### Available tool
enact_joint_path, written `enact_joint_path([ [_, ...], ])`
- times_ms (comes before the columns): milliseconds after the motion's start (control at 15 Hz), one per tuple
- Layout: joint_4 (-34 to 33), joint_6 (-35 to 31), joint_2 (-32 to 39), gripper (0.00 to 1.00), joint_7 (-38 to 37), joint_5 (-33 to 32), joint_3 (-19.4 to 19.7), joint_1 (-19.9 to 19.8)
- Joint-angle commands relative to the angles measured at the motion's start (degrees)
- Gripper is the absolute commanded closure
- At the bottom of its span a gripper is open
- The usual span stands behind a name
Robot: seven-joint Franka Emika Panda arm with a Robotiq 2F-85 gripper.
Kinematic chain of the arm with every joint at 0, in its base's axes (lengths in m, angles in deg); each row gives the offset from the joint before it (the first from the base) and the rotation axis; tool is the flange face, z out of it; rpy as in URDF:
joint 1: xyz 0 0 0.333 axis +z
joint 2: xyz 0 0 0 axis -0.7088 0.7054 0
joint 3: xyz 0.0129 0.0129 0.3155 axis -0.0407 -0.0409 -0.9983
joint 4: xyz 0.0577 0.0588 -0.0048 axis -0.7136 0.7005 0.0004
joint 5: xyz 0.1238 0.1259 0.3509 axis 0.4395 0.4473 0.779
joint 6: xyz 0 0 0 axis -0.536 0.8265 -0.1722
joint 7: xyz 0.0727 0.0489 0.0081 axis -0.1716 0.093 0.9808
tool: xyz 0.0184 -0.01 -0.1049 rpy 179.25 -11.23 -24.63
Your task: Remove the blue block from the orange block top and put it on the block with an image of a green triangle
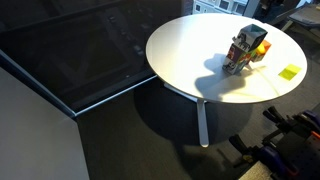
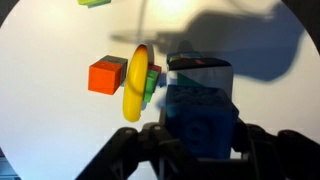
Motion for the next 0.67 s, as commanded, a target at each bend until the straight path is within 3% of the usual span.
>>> enact_joint_path([
  [0,-3.42,1.61,2.62,0.71,-1.65,0.6,-0.34,0.41],
  [600,-5.21,1.23,5.23,0.71,-2.19,0.33,-0.88,0.68],
])
